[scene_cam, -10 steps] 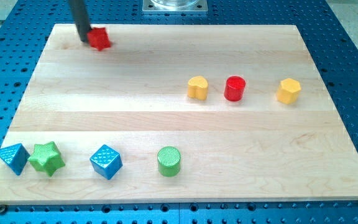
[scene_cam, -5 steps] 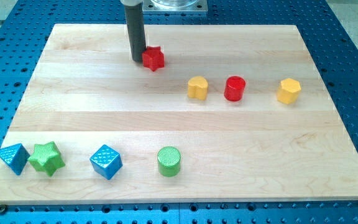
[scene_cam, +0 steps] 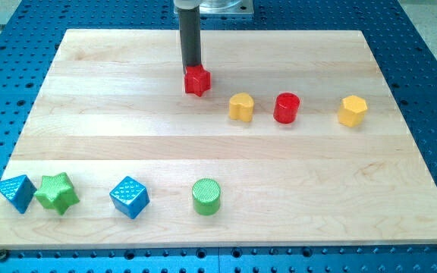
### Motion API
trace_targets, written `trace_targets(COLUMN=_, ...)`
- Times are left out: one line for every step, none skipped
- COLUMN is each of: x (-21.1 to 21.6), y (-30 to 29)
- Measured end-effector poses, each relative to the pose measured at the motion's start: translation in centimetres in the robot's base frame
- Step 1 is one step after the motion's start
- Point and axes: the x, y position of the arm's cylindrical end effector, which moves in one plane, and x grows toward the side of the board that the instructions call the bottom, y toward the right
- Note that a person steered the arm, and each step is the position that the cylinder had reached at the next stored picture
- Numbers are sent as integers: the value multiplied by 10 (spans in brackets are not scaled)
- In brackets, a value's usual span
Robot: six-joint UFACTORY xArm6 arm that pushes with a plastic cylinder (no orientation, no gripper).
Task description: Push the red star to the center
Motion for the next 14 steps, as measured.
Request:
trace_targets(x=14, y=0)
trace_targets(x=28, y=0)
trace_targets(x=40, y=-2)
trace_targets(x=47, y=-20)
trace_targets(x=55, y=-26)
trace_targets(x=64, y=-31)
trace_targets(x=26, y=-20)
trace_targets(x=20, y=2)
trace_targets(x=40, y=10)
trace_targets(x=49, y=6)
trace_targets(x=49, y=6)
trace_targets(x=49, y=6)
trace_targets(x=49, y=18)
trace_targets(x=49, y=28)
